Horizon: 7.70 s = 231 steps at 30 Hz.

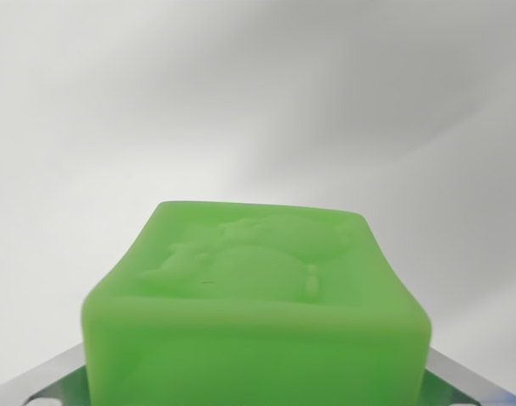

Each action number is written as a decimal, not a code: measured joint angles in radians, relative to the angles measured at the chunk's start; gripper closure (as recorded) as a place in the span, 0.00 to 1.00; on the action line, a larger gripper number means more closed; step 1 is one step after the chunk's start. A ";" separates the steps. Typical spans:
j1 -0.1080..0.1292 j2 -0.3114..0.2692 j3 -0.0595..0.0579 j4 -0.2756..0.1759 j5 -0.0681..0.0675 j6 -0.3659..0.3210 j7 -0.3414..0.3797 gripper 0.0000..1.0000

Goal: Stack cube

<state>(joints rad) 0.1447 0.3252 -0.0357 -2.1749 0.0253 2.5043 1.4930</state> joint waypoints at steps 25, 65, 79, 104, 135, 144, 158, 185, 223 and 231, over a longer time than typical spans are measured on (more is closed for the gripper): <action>-0.049 -0.051 -0.005 0.013 -0.004 -0.066 -0.181 1.00; -0.175 -0.055 -0.014 0.068 -0.004 -0.124 -0.662 1.00; -0.219 -0.050 -0.015 0.097 -0.004 -0.149 -0.830 1.00; -0.292 -0.030 -0.019 0.161 -0.004 -0.192 -1.116 1.00; -0.335 0.067 -0.018 0.187 -0.001 -0.129 -1.280 1.00; -0.335 0.115 -0.018 0.183 0.003 -0.078 -1.283 1.00; -0.335 0.176 -0.016 0.182 0.007 -0.016 -1.286 1.00; -0.337 0.248 -0.013 0.188 0.013 0.049 -1.290 1.00; -0.337 0.252 -0.013 0.189 0.014 0.053 -1.291 0.00; -0.337 0.251 -0.013 0.189 0.014 0.051 -1.291 0.00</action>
<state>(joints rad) -0.1925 0.5757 -0.0483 -1.9857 0.0392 2.5555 0.2018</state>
